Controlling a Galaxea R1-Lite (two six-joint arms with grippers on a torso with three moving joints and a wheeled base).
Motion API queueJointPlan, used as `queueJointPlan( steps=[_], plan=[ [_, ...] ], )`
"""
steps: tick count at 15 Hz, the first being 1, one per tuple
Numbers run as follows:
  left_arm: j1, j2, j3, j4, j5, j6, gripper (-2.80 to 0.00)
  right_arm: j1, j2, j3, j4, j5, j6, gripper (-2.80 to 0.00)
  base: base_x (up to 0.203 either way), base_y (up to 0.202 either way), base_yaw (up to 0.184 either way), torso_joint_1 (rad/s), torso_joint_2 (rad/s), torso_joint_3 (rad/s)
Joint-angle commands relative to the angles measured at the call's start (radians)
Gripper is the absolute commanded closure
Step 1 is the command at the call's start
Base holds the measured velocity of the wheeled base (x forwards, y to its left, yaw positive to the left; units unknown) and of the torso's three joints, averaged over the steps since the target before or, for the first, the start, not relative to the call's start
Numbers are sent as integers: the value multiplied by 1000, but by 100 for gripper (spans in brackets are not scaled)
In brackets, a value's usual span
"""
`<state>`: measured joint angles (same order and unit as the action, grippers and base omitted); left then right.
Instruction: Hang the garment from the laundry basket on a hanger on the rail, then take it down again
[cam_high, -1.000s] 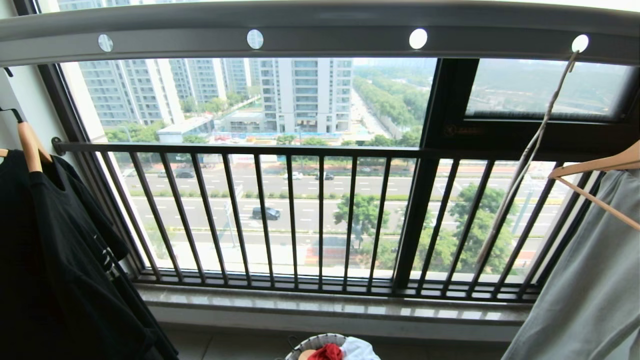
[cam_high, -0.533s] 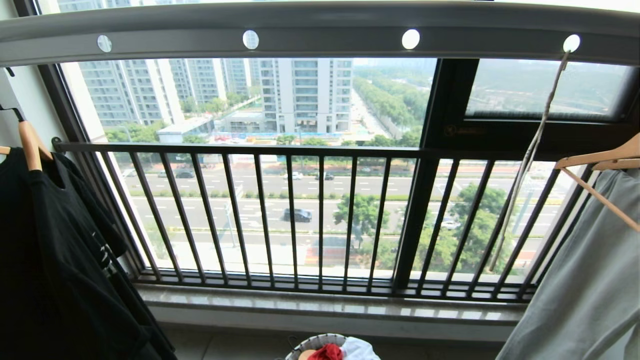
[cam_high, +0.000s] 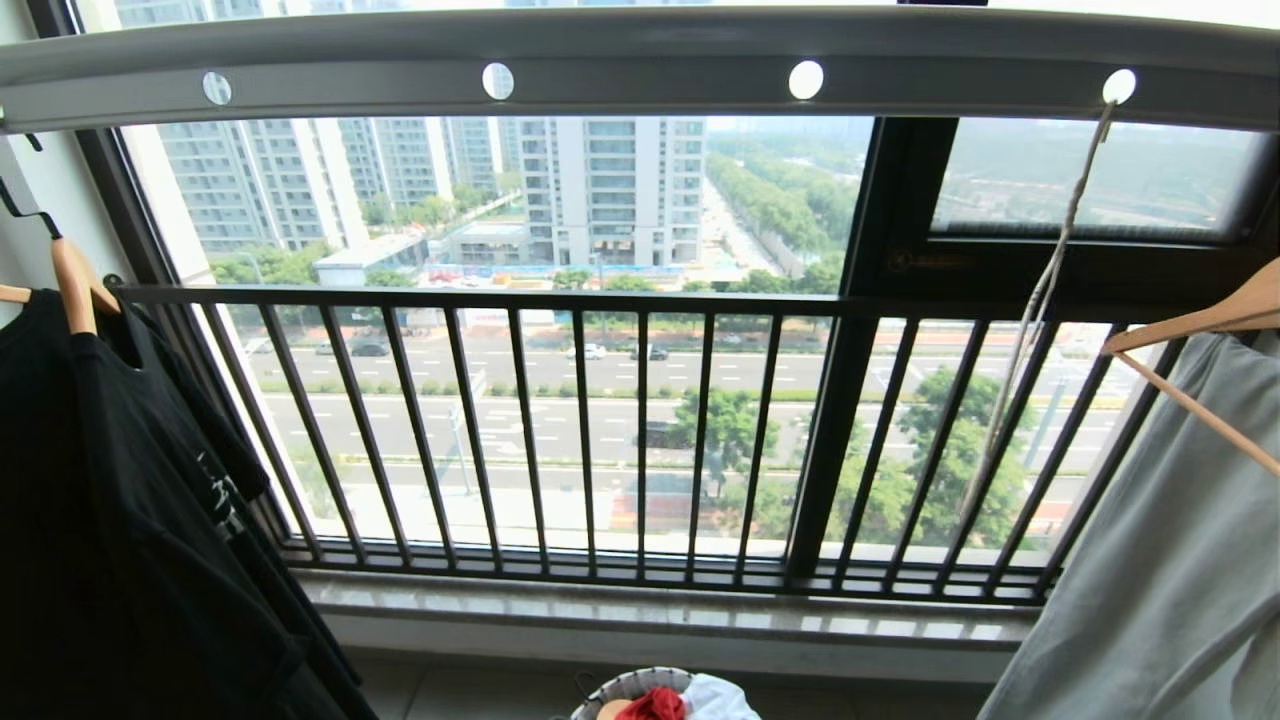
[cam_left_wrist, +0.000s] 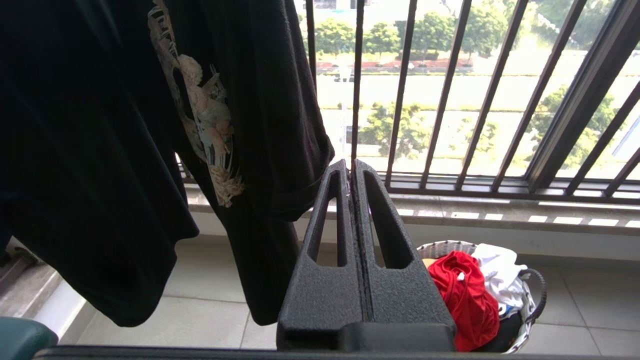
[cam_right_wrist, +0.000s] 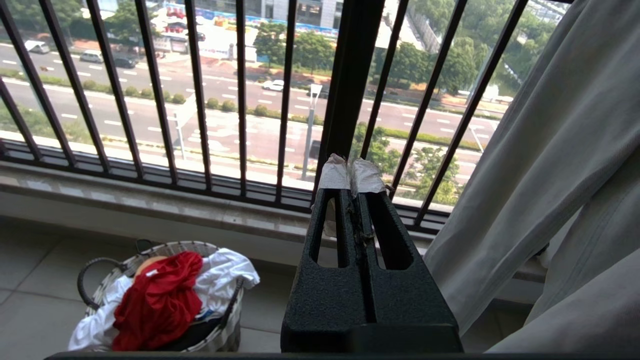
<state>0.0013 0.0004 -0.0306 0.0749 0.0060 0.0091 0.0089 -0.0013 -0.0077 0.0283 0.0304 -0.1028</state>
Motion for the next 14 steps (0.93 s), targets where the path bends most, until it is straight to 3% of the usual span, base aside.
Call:
queueJointPlan(
  steps=[1,14],
  plan=[
    [0,0,0,2,0,0,0,-1,1,-1,1,0,3,0,0,0,0,0,0,0],
    [0,0,0,1,0,0,0,0,1,-2,1,-1,11,0,0,0,0,0,0,0]
  ],
)
